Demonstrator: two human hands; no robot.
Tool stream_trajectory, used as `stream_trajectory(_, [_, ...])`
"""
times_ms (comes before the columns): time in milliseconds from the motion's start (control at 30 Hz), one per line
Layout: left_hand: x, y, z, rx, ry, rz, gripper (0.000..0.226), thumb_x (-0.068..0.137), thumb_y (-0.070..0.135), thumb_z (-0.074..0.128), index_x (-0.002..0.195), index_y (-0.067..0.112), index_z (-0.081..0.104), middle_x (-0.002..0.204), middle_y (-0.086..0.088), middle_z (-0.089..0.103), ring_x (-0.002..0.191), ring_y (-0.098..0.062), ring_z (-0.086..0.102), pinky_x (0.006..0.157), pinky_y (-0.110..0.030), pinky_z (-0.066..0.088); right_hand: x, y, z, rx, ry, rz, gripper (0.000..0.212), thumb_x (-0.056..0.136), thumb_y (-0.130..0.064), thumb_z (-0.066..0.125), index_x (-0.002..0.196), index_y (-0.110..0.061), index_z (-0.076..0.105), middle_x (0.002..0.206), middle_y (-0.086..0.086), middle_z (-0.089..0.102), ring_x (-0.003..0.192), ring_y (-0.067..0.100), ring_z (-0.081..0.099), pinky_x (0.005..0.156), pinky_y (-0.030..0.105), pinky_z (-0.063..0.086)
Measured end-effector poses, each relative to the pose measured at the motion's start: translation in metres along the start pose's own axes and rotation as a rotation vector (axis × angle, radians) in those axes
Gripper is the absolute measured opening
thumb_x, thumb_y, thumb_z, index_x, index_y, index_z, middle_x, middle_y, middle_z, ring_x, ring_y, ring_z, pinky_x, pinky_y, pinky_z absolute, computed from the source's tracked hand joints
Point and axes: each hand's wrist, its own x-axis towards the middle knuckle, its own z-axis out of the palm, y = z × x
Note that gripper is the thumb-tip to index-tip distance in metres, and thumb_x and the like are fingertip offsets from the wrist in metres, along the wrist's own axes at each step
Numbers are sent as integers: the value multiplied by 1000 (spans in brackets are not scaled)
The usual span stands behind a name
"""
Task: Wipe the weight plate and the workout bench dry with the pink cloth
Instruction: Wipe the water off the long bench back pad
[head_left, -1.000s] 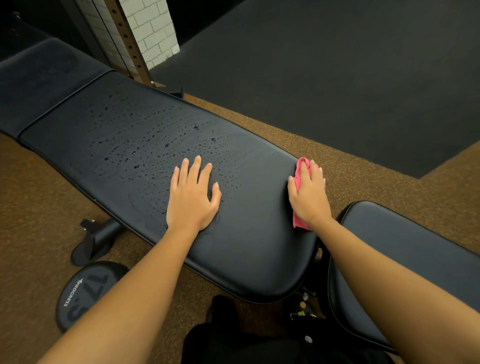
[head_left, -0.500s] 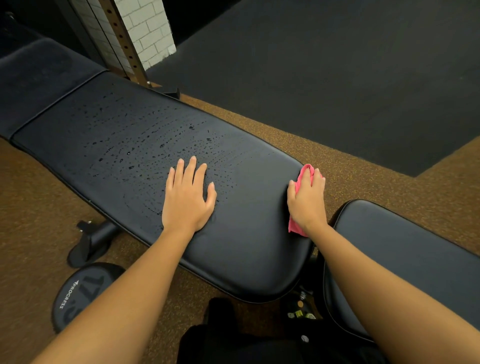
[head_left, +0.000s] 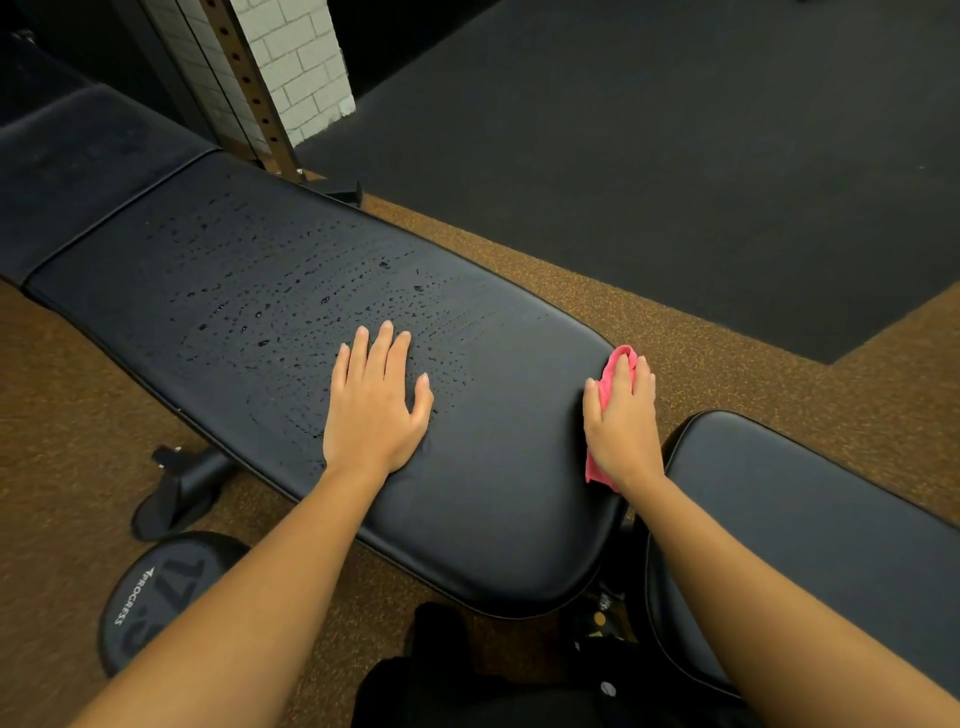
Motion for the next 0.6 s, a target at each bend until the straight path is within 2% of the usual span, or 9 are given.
stream_trajectory(100, [0, -1, 0, -27, 4, -3, 66, 90, 47, 17, 142, 10, 34, 152, -9, 30, 142, -29, 19, 117, -40, 10, 17, -1, -4, 24, 2, 33, 60, 100, -31, 34, 149, -4, 12, 157, 15, 8, 145, 29, 6, 118, 39, 10])
stream_trajectory(167, [-1, -1, 0, -47, 8, -5, 67, 90, 47, 16, 143, 10, 32, 152, -9, 28, 143, -29, 16, 117, -39, 7, 31, -1, -10, 60, -31, 94, 56, 100, -31, 34, 147, -4, 21, 152, 19, 19, 140, 32, 21, 114, 40, 21])
stream_trajectory(267, [-1, 0, -2, -43, 16, -4, 66, 91, 47, 17, 143, 9, 32, 153, -10, 27, 144, -31, 12, 117, -38, 2, 46, 0, -17, 70, -79, 165, 43, 98, -30, 34, 130, -2, 40, 132, 26, 41, 116, 38, 45, 95, 38, 35])
stream_trajectory(333, [0, -1, -2, -33, 22, 7, 66, 91, 46, 19, 142, 7, 34, 152, -13, 27, 143, -33, 12, 117, -40, 2, 50, -2, -23, 55, -77, 208, 43, 98, -28, 33, 128, 1, 44, 128, 27, 47, 114, 39, 47, 91, 37, 36])
stream_trajectory(400, [0, -1, -3, -40, 23, 24, 65, 92, 45, 20, 141, 7, 35, 151, -16, 27, 143, -34, 13, 116, -40, 3, 51, -11, -33, 66, -17, 236, 44, 99, -26, 33, 130, 3, 43, 132, 27, 47, 120, 38, 45, 94, 36, 36])
stream_trajectory(500, [0, -2, -5, -35, 21, 66, 61, 92, 43, 24, 139, 6, 40, 149, -19, 30, 141, -38, 18, 116, -41, 5, 48, -34, -45, 160, 91, 159, 48, 99, -28, 35, 138, 0, 39, 140, 20, 44, 129, 33, 39, 103, 32, 31])
stream_trajectory(533, [0, -2, -6, -22, 18, 102, 58, 92, 40, 27, 136, 5, 43, 148, -21, 32, 140, -40, 21, 115, -43, 8, 45, -44, -47, 212, 112, 120, 47, 99, -29, 37, 138, -3, 41, 138, 16, 47, 128, 29, 41, 102, 30, 31])
stream_trajectory(600, [1, -1, -6, 39, 31, 235, 49, 91, 30, 31, 125, 3, 54, 144, -25, 37, 136, -43, 28, 114, -46, 13, 33, -64, -47, 355, 124, 66, 39, 97, -30, 43, 129, -8, 48, 126, 9, 55, 114, 22, 50, 90, 25, 36])
